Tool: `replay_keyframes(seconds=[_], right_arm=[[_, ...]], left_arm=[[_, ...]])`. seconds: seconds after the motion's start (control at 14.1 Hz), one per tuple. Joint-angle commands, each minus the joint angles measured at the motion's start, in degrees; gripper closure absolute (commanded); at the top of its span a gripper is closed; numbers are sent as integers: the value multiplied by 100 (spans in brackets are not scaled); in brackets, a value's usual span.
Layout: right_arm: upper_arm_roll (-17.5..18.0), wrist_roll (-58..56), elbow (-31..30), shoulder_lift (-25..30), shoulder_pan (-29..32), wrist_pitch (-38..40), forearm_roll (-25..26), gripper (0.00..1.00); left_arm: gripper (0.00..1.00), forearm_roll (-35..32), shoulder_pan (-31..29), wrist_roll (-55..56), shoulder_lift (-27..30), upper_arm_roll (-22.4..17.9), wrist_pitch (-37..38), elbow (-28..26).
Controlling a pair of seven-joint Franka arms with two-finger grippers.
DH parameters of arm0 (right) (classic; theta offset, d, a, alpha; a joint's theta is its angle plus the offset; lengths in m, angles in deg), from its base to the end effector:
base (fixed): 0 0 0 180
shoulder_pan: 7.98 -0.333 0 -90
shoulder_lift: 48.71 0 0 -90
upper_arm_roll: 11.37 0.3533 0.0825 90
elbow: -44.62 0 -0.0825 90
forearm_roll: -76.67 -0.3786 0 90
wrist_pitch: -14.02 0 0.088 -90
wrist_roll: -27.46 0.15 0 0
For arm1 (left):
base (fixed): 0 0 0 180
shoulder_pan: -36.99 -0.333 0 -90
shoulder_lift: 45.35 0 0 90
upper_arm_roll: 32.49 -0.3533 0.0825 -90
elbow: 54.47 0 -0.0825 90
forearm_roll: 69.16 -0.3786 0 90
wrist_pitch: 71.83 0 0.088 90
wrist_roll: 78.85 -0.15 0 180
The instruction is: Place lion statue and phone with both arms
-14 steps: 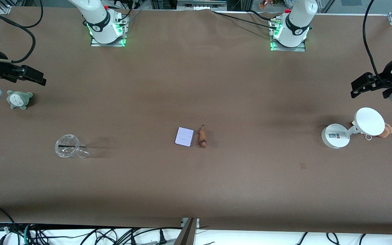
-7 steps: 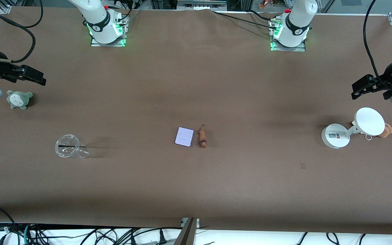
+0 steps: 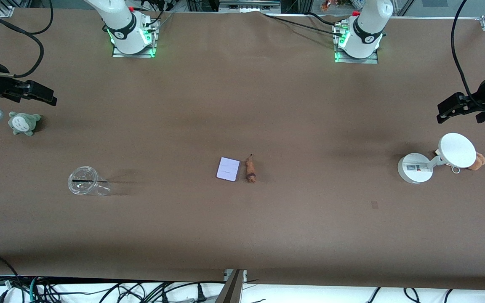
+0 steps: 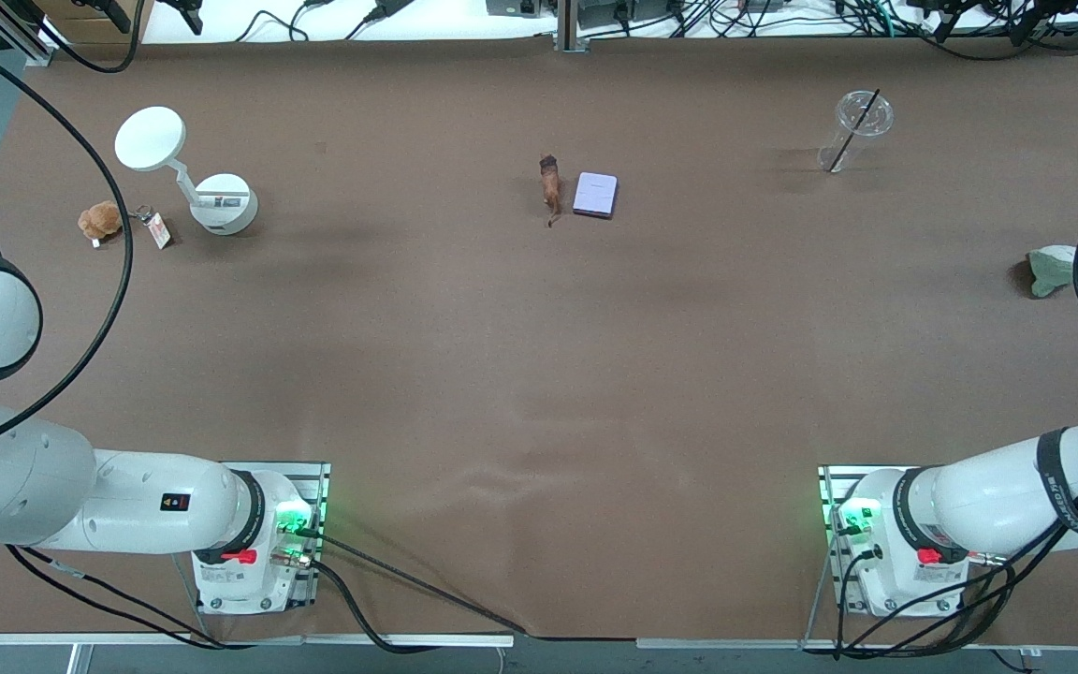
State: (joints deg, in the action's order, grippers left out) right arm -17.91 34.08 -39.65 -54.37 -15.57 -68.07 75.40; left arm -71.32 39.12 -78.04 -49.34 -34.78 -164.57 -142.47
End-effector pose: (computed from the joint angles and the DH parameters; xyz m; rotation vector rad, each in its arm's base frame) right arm 0.5618 0.0172 0.5991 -3.1289 0.1501 0.2143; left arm 0.5780 0.0063 0.6003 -3.1011 -0.0237 -0.0207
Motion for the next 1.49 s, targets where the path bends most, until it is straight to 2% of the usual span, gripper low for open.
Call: replay_keyframes(seconds=[0.0, 0.42, 0.71, 0.99, 1.2, 1.42], right_arm=[[12, -90, 105, -41, 73, 26, -111, 0], [12, -90, 105, -50, 82, 26, -128, 0], [12, -90, 105, -58, 82, 17, -120, 0], [3, -108, 157, -146, 82, 8, -128, 0], [-32, -73, 210, -164, 82, 8, -137, 0], [-23, -55, 210, -286, 65, 0, -146, 0]], left_arm=[[0, 14, 24, -98, -145, 9, 19, 170], [0, 189, -11, -63, -154, 27, 124, 108], [0, 277, 225, 577, -312, 192, 142, 73], [0, 506, 270, 1682, -803, 588, 19, 64], [0, 515, 419, 2756, -1242, 1001, -419, 73], [0, 506, 971, 3476, -1761, 1116, -1121, 143]])
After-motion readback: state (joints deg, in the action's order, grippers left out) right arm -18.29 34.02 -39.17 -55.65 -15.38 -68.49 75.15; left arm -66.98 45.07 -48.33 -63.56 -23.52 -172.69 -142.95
